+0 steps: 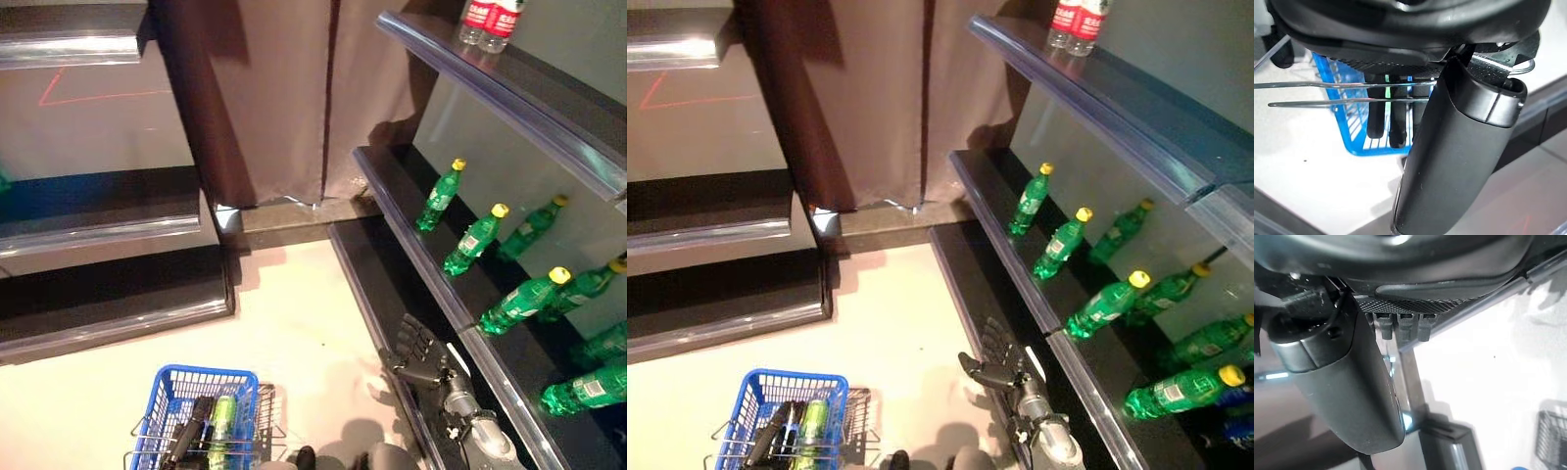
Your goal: Pick up the drink and place into the basket.
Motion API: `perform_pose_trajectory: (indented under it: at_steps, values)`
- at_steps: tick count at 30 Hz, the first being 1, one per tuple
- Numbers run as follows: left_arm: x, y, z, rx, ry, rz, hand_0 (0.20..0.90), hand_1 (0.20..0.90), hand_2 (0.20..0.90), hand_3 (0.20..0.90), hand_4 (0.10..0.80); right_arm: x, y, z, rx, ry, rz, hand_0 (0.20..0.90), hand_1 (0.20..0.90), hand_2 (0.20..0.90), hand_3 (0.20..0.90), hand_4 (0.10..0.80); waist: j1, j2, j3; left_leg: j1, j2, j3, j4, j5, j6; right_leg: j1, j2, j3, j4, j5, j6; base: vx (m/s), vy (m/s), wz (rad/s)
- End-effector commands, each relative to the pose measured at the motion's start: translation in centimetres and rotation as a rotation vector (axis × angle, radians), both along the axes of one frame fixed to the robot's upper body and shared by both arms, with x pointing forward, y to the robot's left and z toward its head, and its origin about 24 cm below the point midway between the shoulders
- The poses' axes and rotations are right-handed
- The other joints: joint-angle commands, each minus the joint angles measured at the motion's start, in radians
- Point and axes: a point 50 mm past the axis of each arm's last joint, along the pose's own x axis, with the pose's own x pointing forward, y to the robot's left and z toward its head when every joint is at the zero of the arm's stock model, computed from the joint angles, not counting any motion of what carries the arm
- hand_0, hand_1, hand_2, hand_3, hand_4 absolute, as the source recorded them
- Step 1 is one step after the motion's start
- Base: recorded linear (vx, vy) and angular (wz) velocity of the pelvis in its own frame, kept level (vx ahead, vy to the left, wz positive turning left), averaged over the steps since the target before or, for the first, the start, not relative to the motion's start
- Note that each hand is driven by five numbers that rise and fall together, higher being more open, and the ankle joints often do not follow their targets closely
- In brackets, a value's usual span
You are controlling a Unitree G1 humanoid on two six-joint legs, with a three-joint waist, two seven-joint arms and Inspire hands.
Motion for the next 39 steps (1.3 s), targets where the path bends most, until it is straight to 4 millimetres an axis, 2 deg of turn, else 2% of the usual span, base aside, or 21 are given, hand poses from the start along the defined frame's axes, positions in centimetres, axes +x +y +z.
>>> perform_pose_trajectory:
  at_steps: [1,4,6,8,10,12,15,17,18,19,21,23,24,26,28,29,30,33,34,37,39]
  values:
    - [5.0,2.4,4.2,0.183,-0.329,-0.074,0.300,0.300,0.300,0.200,0.100,1.7,-1.4,3.3,0.008,-0.206,0.010,0.900,0.900,0.900,0.900,0.800,-0.031,-0.043,-0.040,0.069,-0.075,-0.104,0.097,-0.172,-0.095,0.021,0.043,-0.022,-0.384,0.375,0.076,0.473,0.001,0.50]
    - [5.0,2.2,4.2,0.183,-0.319,-0.073,0.300,0.300,0.300,0.200,0.100,1.2,-1.3,3.0,0.012,-0.196,0.013,0.900,0.900,0.900,0.900,0.800,-0.041,-0.041,-0.049,0.093,-0.084,-0.150,0.115,-0.202,-0.083,0.005,0.043,-0.005,-0.346,0.382,0.073,0.336,-0.021,0.55]
    - [5.1,1.8,4.1,0.179,-0.310,-0.082,0.300,0.300,0.300,0.200,0.100,0.9,-1.2,2.7,0.011,-0.183,0.018,0.900,0.900,0.900,0.900,0.800,-0.049,-0.030,-0.067,0.111,-0.088,-0.188,0.124,-0.222,-0.071,0.022,0.044,0.034,-0.334,0.358,0.050,0.343,-0.053,0.29]
    - [5.1,1.8,4.0,0.173,-0.306,-0.078,0.300,0.300,0.300,0.200,0.100,1.0,-1.0,2.4,0.006,-0.171,0.024,0.900,0.900,0.900,0.900,0.800,-0.050,-0.019,-0.077,0.120,-0.083,-0.195,0.144,-0.243,-0.069,0.031,0.037,0.049,-0.291,0.334,0.042,0.389,-0.099,0.64]
    - [4.5,2.0,3.8,0.167,-0.298,-0.073,0.300,0.300,0.300,0.200,0.100,1.1,-0.7,2.3,0.017,-0.158,0.036,0.900,0.900,0.900,0.900,0.800,-0.046,-0.008,-0.088,0.130,-0.071,-0.195,0.171,-0.251,-0.077,0.051,0.033,0.055,-0.269,0.306,0.029,0.378,-0.145,0.62]
    - [3.8,2.1,3.7,0.170,-0.296,-0.060,0.300,0.300,0.300,0.200,0.100,1.3,0.0,2.4,0.039,-0.151,0.083,0.900,0.900,0.900,0.900,0.800,-0.036,0.004,-0.096,0.117,-0.052,-0.196,0.236,-0.203,-0.100,0.096,0.032,0.073,-0.274,0.273,0.008,0.368,-0.180,0.53]
    - [3.9,2.0,3.7,0.170,-0.303,-0.046,0.300,0.300,0.300,0.200,0.100,2.0,0.9,2.7,0.038,-0.162,0.133,0.900,0.900,0.900,0.900,0.800,-0.027,0.010,-0.101,0.079,-0.019,-0.173,0.354,-0.136,-0.145,0.153,0.020,0.087,-0.288,0.235,-0.012,0.237,-0.131,0.02]
    - [4.2,1.9,3.8,0.169,-0.310,-0.042,0.300,0.300,0.300,0.200,0.100,2.3,1.2,3.0,0.038,-0.172,0.143,0.900,0.900,0.900,0.900,0.800,-0.022,0.007,-0.100,0.044,-0.012,-0.152,0.444,-0.110,-0.161,0.174,0.007,0.082,-0.288,0.219,-0.021,0.162,-0.103,0.22]
    - [4.2,1.8,3.8,0.169,-0.313,-0.038,0.300,0.300,0.300,0.200,0.100,2.5,1.2,3.1,0.042,-0.177,0.148,0.900,0.900,0.900,0.900,0.800,-0.020,0.005,-0.098,0.026,-0.007,-0.139,0.482,-0.098,-0.166,0.183,0.001,0.079,-0.289,0.214,-0.025,0.165,-0.119,0.08]
    - [4.4,1.7,3.9,0.169,-0.324,-0.029,0.300,0.300,0.300,0.200,0.100,2.7,1.3,3.5,0.042,-0.193,0.159,0.900,0.900,0.900,0.900,0.800,-0.015,-0.002,-0.091,-0.028,0.008,-0.101,0.586,-0.077,-0.172,0.204,-0.014,0.070,-0.287,0.199,-0.036,0.145,-0.108,0.04]
    - [4.3,1.7,4.0,0.167,-0.335,-0.023,0.300,0.300,0.300,0.200,0.100,3.0,1.3,3.8,0.036,-0.211,0.163,0.900,0.900,0.900,0.900,0.800,-0.011,-0.007,-0.081,-0.094,0.019,-0.065,0.706,-0.078,-0.164,0.218,-0.025,0.070,-0.278,0.183,-0.050,0.117,-0.089,0.15]
    - [4.3,1.8,4.0,0.165,-0.337,-0.024,0.300,0.300,0.300,0.200,0.100,3.0,1.3,3.8,0.035,-0.214,0.161,0.900,0.900,0.900,0.900,0.800,-0.010,-0.007,-0.080,-0.108,0.023,-0.058,0.714,-0.083,-0.160,0.219,-0.024,0.073,-0.277,0.181,-0.052,0.075,-0.031,0.17]
    - [4.7,1.7,4.2,0.161,-0.356,-0.033,0.300,0.300,0.300,0.200,0.100,3.3,1.2,4.1,0.021,-0.239,0.140,0.900,0.900,0.900,0.900,0.800,-0.003,-0.009,-0.063,-0.158,0.069,-0.025,0.616,-0.099,-0.133,0.244,-0.021,0.096,-0.280,0.160,-0.056,0.115,0.009,0.16]
    - [5.0,1.6,4.3,0.157,-0.365,-0.037,0.300,0.300,0.300,0.200,0.100,3.6,1.2,4.3,0.004,-0.253,0.132,0.900,0.900,0.900,0.900,0.800,0.005,0.002,-0.056,-0.134,0.094,-0.037,0.423,-0.091,-0.135,0.264,-0.009,0.115,-0.290,0.140,-0.051,0.145,0.060,0.14]
    - [4.9,1.5,4.2,0.152,-0.366,-0.035,0.300,0.300,0.300,0.200,0.100,3.9,1.2,4.6,-0.011,-0.260,0.128,0.900,0.900,0.900,0.900,0.800,0.017,0.022,-0.056,-0.107,0.101,-0.097,0.232,-0.069,-0.156,0.274,0.005,0.135,-0.292,0.124,-0.043,0.179,0.090,0.09]
    - [4.8,1.5,4.2,0.151,-0.364,-0.036,0.300,0.300,0.300,0.200,0.100,3.9,1.2,4.6,-0.012,-0.259,0.127,0.900,0.900,0.900,0.900,0.800,0.020,0.023,-0.055,-0.097,0.101,-0.106,0.204,-0.065,-0.160,0.279,0.005,0.139,-0.293,0.122,-0.042,0.230,0.102,0.07]
    - [4.7,1.4,4.1,0.148,-0.360,-0.039,0.300,0.300,0.300,0.200,0.100,3.8,1.1,4.7,-0.015,-0.258,0.121,0.900,0.900,0.900,0.900,0.800,0.029,0.036,-0.054,-0.089,0.109,-0.148,0.098,-0.033,-0.182,0.289,0.016,0.153,-0.296,0.115,-0.038,0.219,0.103,-0.11]
    - [4.4,1.1,3.7,0.138,-0.348,-0.042,0.300,0.300,0.300,0.200,0.100,3.7,1.0,4.8,-0.031,-0.256,0.107,0.900,0.900,0.900,0.900,0.800,0.043,0.057,-0.045,-0.124,0.119,-0.196,0.020,0.066,-0.217,0.330,0.031,0.186,-0.307,0.097,-0.034,0.259,0.149,-0.49]
    - [4.3,1.1,3.6,0.133,-0.346,-0.040,0.300,0.300,0.300,0.200,0.100,3.6,0.9,4.8,-0.035,-0.256,0.105,0.900,0.900,0.900,0.900,0.800,0.046,0.060,-0.041,-0.136,0.117,-0.209,0.016,0.082,-0.220,0.341,0.032,0.196,-0.309,0.092,-0.034,0.253,0.173,-0.21]
    - [3.7,1.1,3.3,0.123,-0.338,-0.029,0.300,0.300,0.300,0.200,0.100,3.6,0.7,4.8,-0.045,-0.258,0.101,0.900,0.900,0.900,0.900,0.800,0.060,0.066,-0.031,-0.168,0.095,-0.267,0.023,0.107,-0.224,0.364,0.043,0.238,-0.307,0.076,-0.033,0.242,0.195,-0.35]
    - [3.3,1.1,3.1,0.119,-0.334,-0.017,0.300,0.300,0.300,0.200,0.100,3.6,0.6,4.9,-0.051,-0.263,0.103,0.900,0.900,0.900,0.900,0.800,0.059,0.066,-0.027,-0.172,0.086,-0.273,0.042,0.088,-0.219,0.369,0.041,0.256,-0.304,0.069,-0.030,0.179,0.210,-0.44]
